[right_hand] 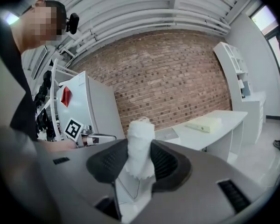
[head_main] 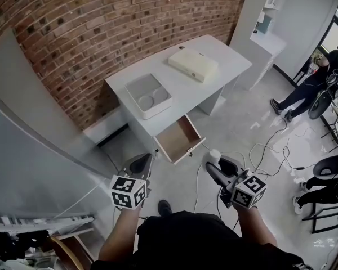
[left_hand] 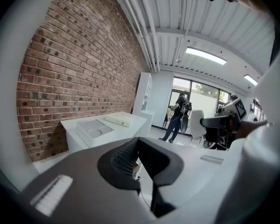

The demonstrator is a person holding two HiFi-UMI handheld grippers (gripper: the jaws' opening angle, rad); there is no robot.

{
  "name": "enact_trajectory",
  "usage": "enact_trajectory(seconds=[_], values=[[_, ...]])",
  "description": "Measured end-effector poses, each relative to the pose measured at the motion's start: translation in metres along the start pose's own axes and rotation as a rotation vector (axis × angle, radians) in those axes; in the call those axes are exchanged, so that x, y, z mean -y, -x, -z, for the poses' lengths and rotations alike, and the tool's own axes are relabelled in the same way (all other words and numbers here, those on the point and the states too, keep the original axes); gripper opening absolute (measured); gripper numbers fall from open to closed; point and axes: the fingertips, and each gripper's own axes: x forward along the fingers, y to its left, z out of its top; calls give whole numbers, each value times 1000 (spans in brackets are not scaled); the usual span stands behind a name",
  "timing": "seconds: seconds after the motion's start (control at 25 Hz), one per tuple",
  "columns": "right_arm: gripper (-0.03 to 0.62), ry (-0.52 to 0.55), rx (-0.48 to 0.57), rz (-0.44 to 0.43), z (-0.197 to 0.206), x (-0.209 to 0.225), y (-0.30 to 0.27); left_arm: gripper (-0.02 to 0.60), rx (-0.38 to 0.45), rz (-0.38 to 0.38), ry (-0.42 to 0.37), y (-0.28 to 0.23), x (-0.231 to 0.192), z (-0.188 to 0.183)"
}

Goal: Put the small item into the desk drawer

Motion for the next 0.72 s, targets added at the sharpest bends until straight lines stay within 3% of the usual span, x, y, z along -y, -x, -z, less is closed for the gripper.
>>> enact_trajectory(seconds=[0.28,0.72], values=[[156,1,-24,-17,-2,-12,-36,12,-19,-32,36,7,-44,5],[156,-63,-34,-50,1,28,-61,12,-77,-65,59,-21,-49,12]])
